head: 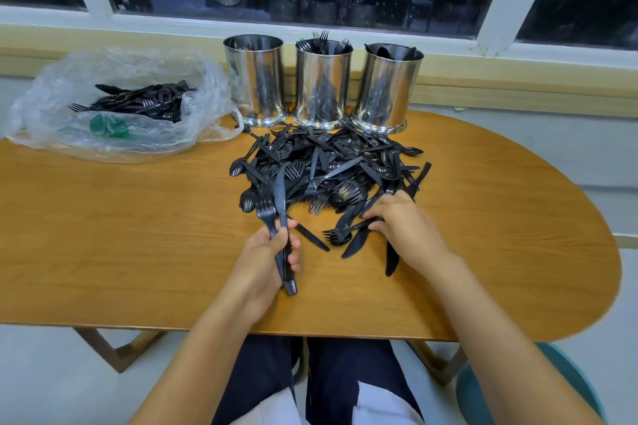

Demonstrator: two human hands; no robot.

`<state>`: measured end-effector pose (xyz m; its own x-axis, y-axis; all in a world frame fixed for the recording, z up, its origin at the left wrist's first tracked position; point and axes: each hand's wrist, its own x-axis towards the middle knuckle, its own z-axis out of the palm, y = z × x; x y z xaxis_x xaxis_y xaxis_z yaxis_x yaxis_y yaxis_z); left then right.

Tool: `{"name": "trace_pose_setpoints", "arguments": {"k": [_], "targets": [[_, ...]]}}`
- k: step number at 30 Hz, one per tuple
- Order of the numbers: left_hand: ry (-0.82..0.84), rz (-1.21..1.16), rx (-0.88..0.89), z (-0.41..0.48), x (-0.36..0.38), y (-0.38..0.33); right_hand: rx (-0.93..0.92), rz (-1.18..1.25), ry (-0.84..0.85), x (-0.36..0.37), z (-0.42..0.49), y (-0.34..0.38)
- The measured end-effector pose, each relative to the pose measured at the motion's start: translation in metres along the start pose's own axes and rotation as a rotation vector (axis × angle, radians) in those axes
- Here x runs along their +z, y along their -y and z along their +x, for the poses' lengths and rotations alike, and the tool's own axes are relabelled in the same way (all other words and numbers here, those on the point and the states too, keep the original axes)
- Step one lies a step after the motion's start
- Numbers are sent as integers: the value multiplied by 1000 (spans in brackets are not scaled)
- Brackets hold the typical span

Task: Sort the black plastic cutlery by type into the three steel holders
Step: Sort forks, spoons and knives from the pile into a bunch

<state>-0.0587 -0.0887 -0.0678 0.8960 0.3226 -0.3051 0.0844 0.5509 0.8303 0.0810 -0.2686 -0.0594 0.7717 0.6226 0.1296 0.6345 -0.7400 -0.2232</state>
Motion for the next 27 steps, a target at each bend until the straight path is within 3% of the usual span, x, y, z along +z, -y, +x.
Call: {"name": "trace_pose_setpoints", "arguments": {"k": [5,9,11,14,17,20,27], "targets": [[-25,-58,-16,0,4,2,-39,-50,-71,-6,3,1],[-54,-104,-29,-1,9,4,-41,-40,-254,-9,-2,7],[-68,-124,-32,0,13,6,52,156,-363,-8,-7,16],[-89,-145,-26,1,21,10,182,687,-442,-6,-17,39],[-107,-150,-7,1,29,15,265,1033,-320,-4,-36,61],[-99,-100,26,-2,36,20,301,1212,-134,1,-55,77],[-48,101,56,-13,41,22,344,1226,-150,20,-70,88]]}}
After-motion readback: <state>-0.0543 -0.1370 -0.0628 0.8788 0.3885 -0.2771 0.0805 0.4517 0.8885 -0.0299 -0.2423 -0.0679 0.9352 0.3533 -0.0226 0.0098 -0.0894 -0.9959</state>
